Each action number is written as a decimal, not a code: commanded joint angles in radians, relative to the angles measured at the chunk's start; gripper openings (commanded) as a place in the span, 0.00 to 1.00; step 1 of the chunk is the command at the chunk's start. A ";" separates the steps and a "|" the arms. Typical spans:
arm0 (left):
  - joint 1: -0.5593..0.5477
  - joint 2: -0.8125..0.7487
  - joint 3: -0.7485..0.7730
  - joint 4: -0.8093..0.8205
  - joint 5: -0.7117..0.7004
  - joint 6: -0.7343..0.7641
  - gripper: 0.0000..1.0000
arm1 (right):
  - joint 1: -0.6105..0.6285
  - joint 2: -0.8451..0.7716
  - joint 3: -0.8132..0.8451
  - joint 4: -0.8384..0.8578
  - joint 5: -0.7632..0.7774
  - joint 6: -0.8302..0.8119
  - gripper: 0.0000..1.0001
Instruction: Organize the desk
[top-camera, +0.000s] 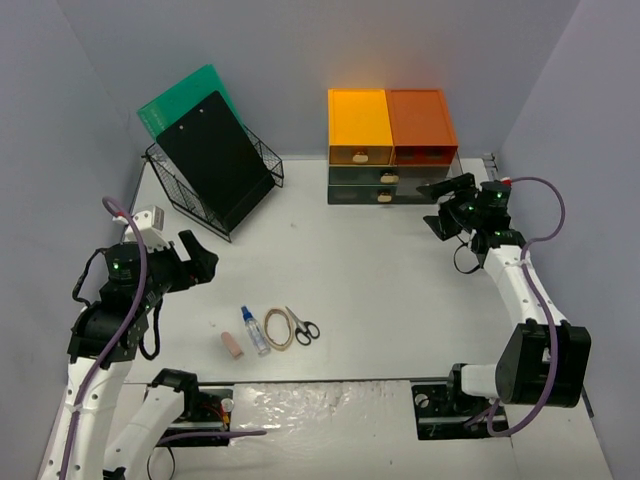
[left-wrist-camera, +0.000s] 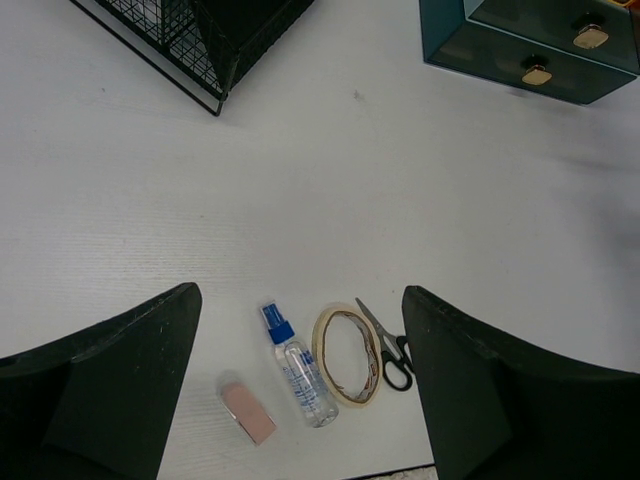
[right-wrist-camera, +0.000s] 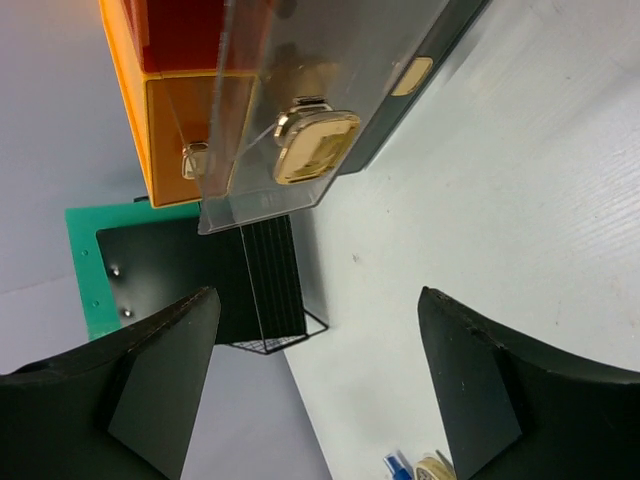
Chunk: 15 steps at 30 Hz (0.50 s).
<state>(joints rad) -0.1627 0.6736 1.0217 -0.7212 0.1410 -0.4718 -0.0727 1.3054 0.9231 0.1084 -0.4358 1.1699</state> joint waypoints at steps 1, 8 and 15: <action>-0.005 0.011 0.060 0.026 0.009 0.006 0.79 | 0.065 0.015 0.171 -0.098 -0.021 -0.125 0.78; -0.005 0.002 0.032 0.038 0.005 -0.012 0.79 | 0.327 0.160 0.305 -0.425 0.030 -0.398 0.77; -0.005 -0.010 0.036 0.009 -0.012 -0.007 0.79 | 0.715 0.292 0.318 -0.646 0.292 -0.524 0.65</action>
<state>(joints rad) -0.1627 0.6704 1.0237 -0.7231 0.1394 -0.4754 0.4507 1.5572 1.2213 -0.3398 -0.3195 0.7557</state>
